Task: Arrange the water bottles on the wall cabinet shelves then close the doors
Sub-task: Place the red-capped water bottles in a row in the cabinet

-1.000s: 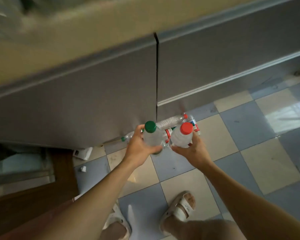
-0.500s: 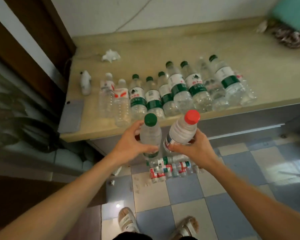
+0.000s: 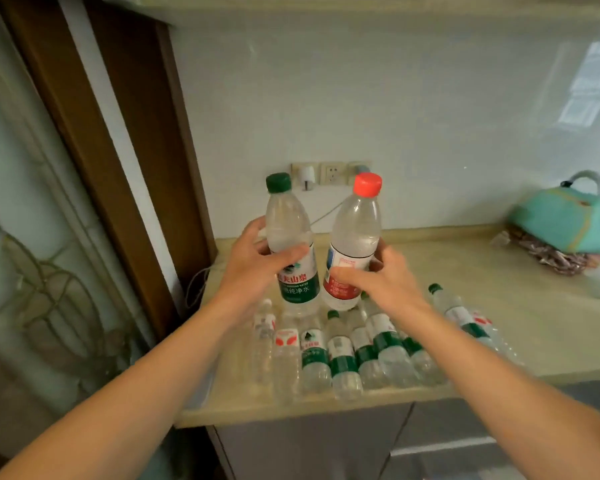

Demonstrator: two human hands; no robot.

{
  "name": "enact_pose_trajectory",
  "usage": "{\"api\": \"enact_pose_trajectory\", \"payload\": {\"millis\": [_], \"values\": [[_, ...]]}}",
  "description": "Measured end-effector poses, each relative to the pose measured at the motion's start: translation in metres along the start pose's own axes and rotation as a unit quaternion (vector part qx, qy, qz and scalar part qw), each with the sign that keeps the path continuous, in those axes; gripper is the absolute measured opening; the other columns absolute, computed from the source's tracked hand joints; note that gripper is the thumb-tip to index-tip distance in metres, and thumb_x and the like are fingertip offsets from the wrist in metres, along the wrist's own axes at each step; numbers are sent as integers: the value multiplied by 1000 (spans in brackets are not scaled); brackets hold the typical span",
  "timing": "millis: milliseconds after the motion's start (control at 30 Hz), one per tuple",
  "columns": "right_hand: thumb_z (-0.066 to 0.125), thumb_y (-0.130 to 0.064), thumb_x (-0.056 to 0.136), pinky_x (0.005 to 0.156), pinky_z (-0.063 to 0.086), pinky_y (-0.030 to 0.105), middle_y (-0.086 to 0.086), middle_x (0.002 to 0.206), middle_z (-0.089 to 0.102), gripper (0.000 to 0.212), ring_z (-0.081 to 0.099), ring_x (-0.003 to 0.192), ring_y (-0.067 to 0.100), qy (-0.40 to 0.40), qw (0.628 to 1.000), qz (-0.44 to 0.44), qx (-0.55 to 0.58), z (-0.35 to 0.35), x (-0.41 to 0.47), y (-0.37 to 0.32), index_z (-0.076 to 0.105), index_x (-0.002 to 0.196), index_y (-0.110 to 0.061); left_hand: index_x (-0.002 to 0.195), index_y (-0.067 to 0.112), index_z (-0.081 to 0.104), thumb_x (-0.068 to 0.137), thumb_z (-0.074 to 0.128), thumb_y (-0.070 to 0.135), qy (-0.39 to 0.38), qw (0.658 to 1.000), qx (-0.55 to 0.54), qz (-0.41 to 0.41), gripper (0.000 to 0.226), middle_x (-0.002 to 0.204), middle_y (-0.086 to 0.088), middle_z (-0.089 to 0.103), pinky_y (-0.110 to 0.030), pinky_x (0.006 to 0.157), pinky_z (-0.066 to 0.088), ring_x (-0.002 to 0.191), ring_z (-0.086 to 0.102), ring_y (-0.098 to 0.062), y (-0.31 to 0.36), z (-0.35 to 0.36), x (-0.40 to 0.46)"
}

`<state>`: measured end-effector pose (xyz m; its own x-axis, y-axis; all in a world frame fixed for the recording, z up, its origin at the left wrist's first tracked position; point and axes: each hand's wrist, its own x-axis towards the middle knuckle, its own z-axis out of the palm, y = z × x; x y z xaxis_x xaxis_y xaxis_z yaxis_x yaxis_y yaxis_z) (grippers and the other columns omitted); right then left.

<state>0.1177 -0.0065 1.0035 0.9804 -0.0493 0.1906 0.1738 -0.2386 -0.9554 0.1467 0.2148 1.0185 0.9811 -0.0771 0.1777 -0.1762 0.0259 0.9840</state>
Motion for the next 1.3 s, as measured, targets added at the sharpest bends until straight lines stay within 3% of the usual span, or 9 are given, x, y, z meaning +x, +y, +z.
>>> {"api": "enact_pose_trajectory", "payload": {"millis": [100, 200, 367, 500, 700, 800, 1067, 1167, 1300], "values": [[90, -35, 67, 68, 55, 15, -22, 100, 74, 54, 70, 91, -5, 8, 998, -55, 22, -9, 45, -42, 62, 113, -38, 128, 31, 54, 61, 89, 41, 52, 997, -40, 44, 76, 102, 15, 76, -19, 68, 57, 92, 73, -3, 44, 7, 26], [90, -31, 68, 79, 57, 27, -12, 100, 77, 49, 72, 93, 6, 14, 994, -96, 45, -22, 84, -85, 66, 112, -31, 129, 23, 56, 60, 87, 43, 90, 988, -61, 106, 77, 104, 13, 76, -21, 72, 56, 93, 73, -3, 93, 11, 50], [88, -25, 73, 73, 59, 31, -3, 97, 76, 33, 74, 88, 12, 27, 980, -182, 80, -40, 135, -159, 72, 102, -29, 120, 21, 61, 61, 85, 41, 114, 971, -67, 199, 67, 101, 11, 77, -14, 63, 56, 91, 74, -5, 175, 10, 93], [87, -28, 76, 78, 59, 33, -10, 98, 75, 36, 74, 92, 10, 30, 967, -234, 100, -51, 175, -223, 69, 108, -31, 117, 26, 64, 58, 89, 49, 112, 958, -45, 259, 68, 100, 6, 78, -25, 68, 59, 90, 75, -12, 240, 7, 128], [90, -25, 72, 71, 61, 31, -9, 92, 78, 37, 75, 86, 11, 60, 959, -258, 105, -52, 238, -291, 71, 104, -26, 105, 27, 65, 77, 84, 39, 130, 935, -38, 327, 37, 92, 3, 78, -37, 70, 62, 83, 76, -17, 311, -2, 192], [92, -26, 69, 63, 60, 26, -13, 86, 78, 34, 75, 79, 6, 64, 958, -267, 83, -49, 263, -306, 71, 95, -28, 101, 23, 65, 79, 84, 35, 139, 927, -38, 345, 31, 86, 3, 78, -40, 74, 63, 79, 76, -17, 326, -8, 225], [92, -32, 69, 75, 59, 33, -9, 94, 75, 42, 72, 87, 10, 98, 956, -276, -6, -35, 320, -319, 70, 104, -25, 94, 38, 58, 82, 79, 45, 143, 931, -2, 337, 25, 74, 23, 73, -34, 68, 59, 71, 73, -2, 321, -19, 297], [90, -37, 71, 64, 59, 28, -8, 88, 74, 32, 73, 78, 10, 85, 964, -251, -30, -35, 338, -327, 66, 91, -31, 127, 25, 59, 80, 79, 50, 145, 934, 16, 325, 57, 105, 5, 74, -44, 81, 61, 90, 74, -15, 320, -17, 315], [86, -41, 75, 64, 62, 32, 1, 86, 76, 33, 76, 71, 15, 78, 973, -209, -55, -35, 360, -331, 66, 94, -23, 114, 23, 65, 81, 78, 51, 148, 941, 15, 305, 44, 97, 0, 75, -46, 76, 63, 84, 75, -20, 319, -17, 342]]}}
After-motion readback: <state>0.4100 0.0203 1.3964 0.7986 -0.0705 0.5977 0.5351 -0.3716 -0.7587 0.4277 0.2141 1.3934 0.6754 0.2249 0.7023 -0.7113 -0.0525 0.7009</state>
